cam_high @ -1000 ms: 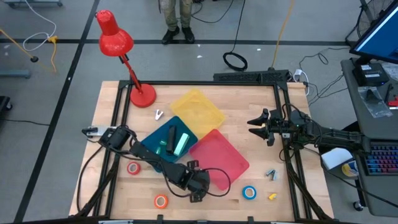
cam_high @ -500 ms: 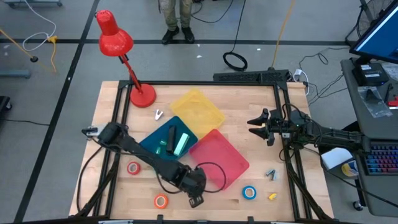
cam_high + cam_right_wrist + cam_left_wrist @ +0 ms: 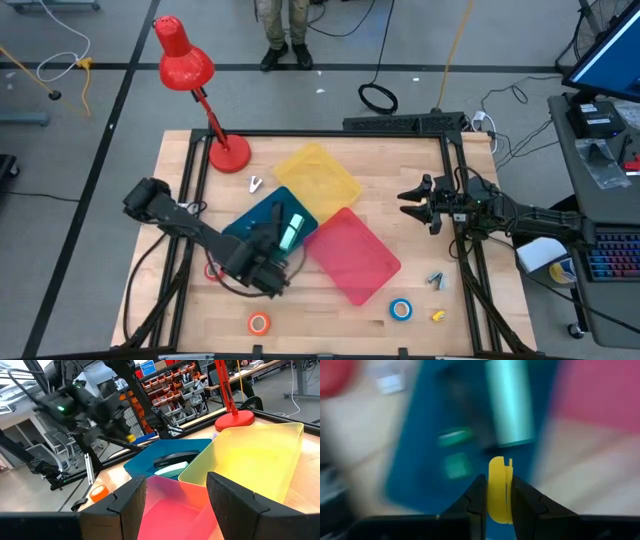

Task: Pick and place Stapler, Stapler remover, tape
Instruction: Put the left yellow stapler into the blue bin, then put the yellow stapler into the blue bin

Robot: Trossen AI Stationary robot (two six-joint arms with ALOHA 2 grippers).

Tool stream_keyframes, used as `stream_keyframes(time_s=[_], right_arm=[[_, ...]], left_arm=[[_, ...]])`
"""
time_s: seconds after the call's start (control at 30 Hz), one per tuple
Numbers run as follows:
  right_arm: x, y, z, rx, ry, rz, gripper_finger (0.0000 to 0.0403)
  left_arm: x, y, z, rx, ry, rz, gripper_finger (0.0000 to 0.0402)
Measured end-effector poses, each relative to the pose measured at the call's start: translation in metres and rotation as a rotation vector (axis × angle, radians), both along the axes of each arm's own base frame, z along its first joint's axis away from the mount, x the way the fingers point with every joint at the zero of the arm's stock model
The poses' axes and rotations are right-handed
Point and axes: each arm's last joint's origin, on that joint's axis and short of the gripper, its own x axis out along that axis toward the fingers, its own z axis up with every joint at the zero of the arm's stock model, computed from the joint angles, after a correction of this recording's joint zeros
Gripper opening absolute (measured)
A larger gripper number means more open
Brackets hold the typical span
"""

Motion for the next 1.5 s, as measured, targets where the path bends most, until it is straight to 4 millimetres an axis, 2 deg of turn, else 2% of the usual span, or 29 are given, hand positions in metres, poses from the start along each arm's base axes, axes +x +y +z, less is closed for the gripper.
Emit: stream_keyframes(time_s=[0.13, 0.33, 0.4, 0.47, 0.67, 0.8, 0.93, 1.1, 1.17, 1.37, 1.5], right_arm=[[0.000, 0.000, 0.000, 0.000, 0.000, 0.000, 0.0201], [0.000, 0.000, 0.000, 0.000, 0.000, 0.000, 0.0201], [0.000, 0.000, 0.000, 0.000, -0.002, 0.000, 0.0201], [0.000, 0.000, 0.000, -0.001, -0.003, 0.000, 0.0201], [0.000, 0.000, 0.000, -0.001, -0.004, 0.000, 0.0201], [0.000, 0.000, 0.001, -0.002, -0.007, 0.000, 0.0201], [0.000, 0.000, 0.001, -0.002, -0.007, 0.000, 0.0201], [0.000, 0.000, 0.001, -0.002, -0.007, 0.000, 0.0201], [0.000, 0.000, 0.001, -0.001, -0.006, 0.000, 0.0201], [0.000, 0.000, 0.001, -0.002, -0.007, 0.000, 0.0201], [0.000, 0.000, 0.001, -0.001, -0.006, 0.000, 0.0201]], left_arm=[[-0.008, 0.009, -0.009, 0.040, 0.104, 0.047, 0.0051], [-0.011, 0.016, -0.056, -0.051, 0.177, 0.028, 0.0051], [-0.014, 0.021, -0.073, -0.084, 0.206, 0.055, 0.0051], [-0.020, 0.028, -0.081, -0.070, 0.253, 0.105, 0.0051], [-0.025, 0.039, -0.076, -0.056, 0.204, 0.070, 0.0051], [-0.036, 0.052, -0.080, -0.058, 0.198, 0.070, 0.0051], [-0.046, 0.064, -0.093, -0.125, 0.147, 0.080, 0.0051], [-0.054, 0.074, -0.094, -0.138, 0.093, 0.114, 0.0052], [-0.056, 0.076, -0.092, -0.130, 0.086, 0.101, 0.0067], [-0.058, 0.083, -0.094, -0.116, 0.094, 0.111, 0.0154], [-0.057, 0.085, -0.094, -0.118, 0.091, 0.120, 0.0197]])
